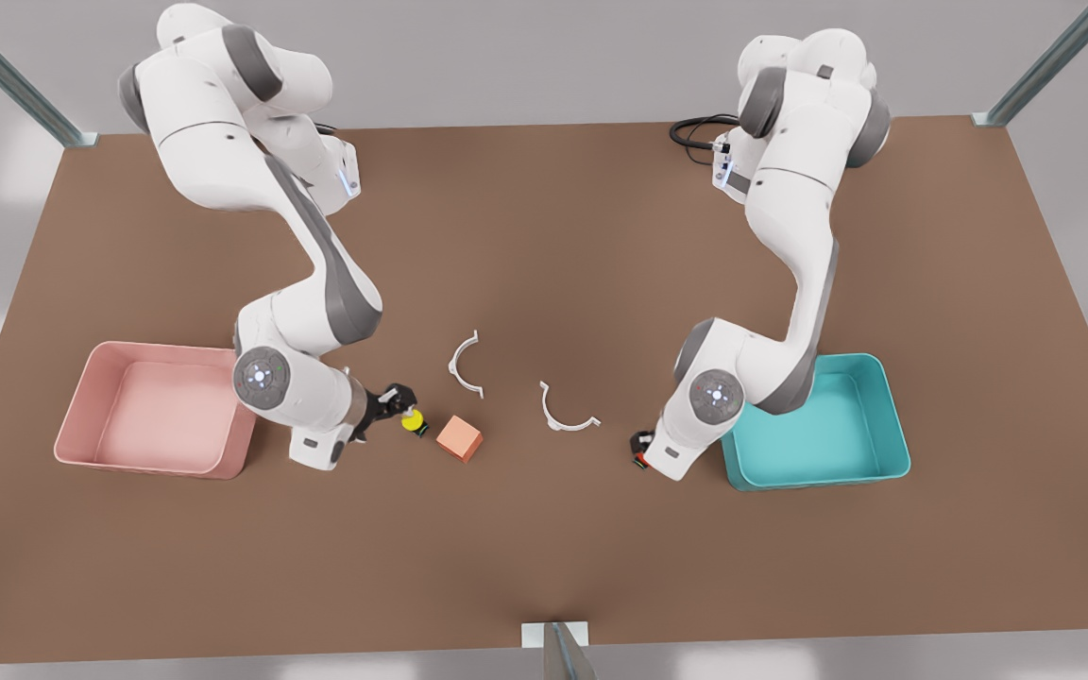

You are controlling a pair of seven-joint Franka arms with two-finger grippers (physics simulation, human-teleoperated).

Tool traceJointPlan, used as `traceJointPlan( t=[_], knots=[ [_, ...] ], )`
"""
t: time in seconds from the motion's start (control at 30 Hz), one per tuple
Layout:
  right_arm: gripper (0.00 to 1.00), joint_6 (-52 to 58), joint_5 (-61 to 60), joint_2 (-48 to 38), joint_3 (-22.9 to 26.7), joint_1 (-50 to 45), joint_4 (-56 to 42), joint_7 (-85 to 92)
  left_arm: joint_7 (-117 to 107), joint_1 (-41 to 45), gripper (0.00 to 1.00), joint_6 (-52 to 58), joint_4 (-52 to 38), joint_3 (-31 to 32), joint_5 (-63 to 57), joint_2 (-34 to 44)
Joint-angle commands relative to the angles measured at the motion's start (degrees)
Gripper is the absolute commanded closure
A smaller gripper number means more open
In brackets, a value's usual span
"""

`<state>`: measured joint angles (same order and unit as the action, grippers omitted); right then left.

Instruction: Place the red button in the blue storage box with the left arm, and place the yellow button in the pink storage box with the right arm

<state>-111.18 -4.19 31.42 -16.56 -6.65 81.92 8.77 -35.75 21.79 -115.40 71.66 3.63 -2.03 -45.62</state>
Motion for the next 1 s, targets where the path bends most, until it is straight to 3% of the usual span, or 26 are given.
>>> traceJointPlan(
  t=[0.0,0.27,0.5,0.53,0.57,0.63,0.83,0.97],
  knots=[
    [0.00,-6.59,-0.82,0.05,-1.63,0.58,2.37,28.67,-18.74,0.27,0.00,-6.85,0.06,-0.02,0.01,-1.32],
    [0.00,-8.09,-1.70,6.82,-2.78,3.40,4.57,34.38,-18.83,1.50,0.00,-9.75,0.15,0.06,0.10,-5.98],
    [0.00,-6.33,-1.70,6.73,-2.86,3.57,5.01,35.35,-18.48,1.41,0.00,-11.16,0.15,0.15,0.18,-8.79],
    [0.00,-6.42,-1.70,6.73,-2.86,3.66,4.74,35.35,-17.77,1.41,0.08,-11.07,0.15,0.15,0.18,-8.70],
    [0.00,-6.33,-1.52,6.64,-2.86,3.49,4.92,36.48,-17.42,1.41,0.23,-11.07,0.06,0.15,0.18,-8.70],
    [0.00,-6.68,2.17,6.47,-2.95,2.70,5.18,36.23,-17.42,1.41,0.33,-11.07,0.06,0.15,0.18,-8.70],
    [0.00,-7.12,3.58,6.11,-2.95,1.38,8.35,33.94,-17.42,1.41,0.50,-11.07,0.06,0.15,0.18,-8.70],
    [0.00,-9.84,5.51,6.73,-2.86,1.29,11.07,33.33,-17.51,1.41,0.52,-10.81,0.06,0.15,0.36,-7.29]
  ],
)
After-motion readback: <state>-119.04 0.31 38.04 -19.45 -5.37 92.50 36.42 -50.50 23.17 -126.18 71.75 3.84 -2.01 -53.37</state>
